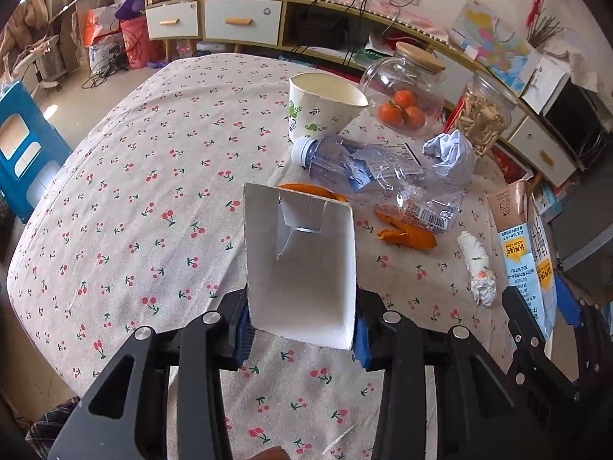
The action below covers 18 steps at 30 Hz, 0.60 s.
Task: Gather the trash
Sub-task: 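Carry the milk carton over the white bin and open the right gripper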
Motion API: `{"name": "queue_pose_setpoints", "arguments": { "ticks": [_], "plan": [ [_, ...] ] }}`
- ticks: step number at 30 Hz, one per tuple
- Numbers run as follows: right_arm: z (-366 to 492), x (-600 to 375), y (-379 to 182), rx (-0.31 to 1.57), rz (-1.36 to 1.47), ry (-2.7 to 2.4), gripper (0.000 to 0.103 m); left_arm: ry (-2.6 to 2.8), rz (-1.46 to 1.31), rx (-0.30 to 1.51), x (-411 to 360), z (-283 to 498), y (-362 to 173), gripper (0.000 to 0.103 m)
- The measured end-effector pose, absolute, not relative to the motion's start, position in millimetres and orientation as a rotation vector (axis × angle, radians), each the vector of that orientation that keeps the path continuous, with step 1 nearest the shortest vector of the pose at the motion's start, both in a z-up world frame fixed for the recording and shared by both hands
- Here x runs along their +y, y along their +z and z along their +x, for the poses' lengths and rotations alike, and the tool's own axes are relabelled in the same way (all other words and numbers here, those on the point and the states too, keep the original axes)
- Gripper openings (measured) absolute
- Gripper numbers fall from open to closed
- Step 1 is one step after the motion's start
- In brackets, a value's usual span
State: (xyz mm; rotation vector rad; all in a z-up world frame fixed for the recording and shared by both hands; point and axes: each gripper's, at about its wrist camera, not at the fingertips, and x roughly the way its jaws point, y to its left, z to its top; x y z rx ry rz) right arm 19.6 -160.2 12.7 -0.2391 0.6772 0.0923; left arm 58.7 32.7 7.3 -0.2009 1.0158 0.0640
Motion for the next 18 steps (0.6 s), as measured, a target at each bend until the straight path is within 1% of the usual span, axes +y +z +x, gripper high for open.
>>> {"name": "queue_pose_setpoints", "arguments": {
  "ticks": [8,9,11,16,18],
  "plan": [
    [18.4,-216.3,6.2,0.703,-0.174,-0.053,0.057,-0.009,-0.169,1.008,-5.9,61.2,6.3,0.040],
    [17.6,-224.1,5.0,0.706,-0.168,-0.078,0.054,-0.023,-0.166,1.006,-11.2,61.3,6.3,0.040],
    [16.2,-240.4,2.4,0.719,-0.156,-0.129,0.036,-0.054,-0.160,1.002,-22.9,61.4,6.5,0.040],
    [10.9,-281.5,-13.3,0.799,-0.075,-0.186,0.035,-0.104,-0.112,0.995,-53.2,59.8,3.7,0.040],
    [7.4,-294.1,-17.0,0.813,-0.051,-0.201,0.031,-0.112,-0.089,0.995,-62.9,59.0,0.9,0.040]
  ]
}}
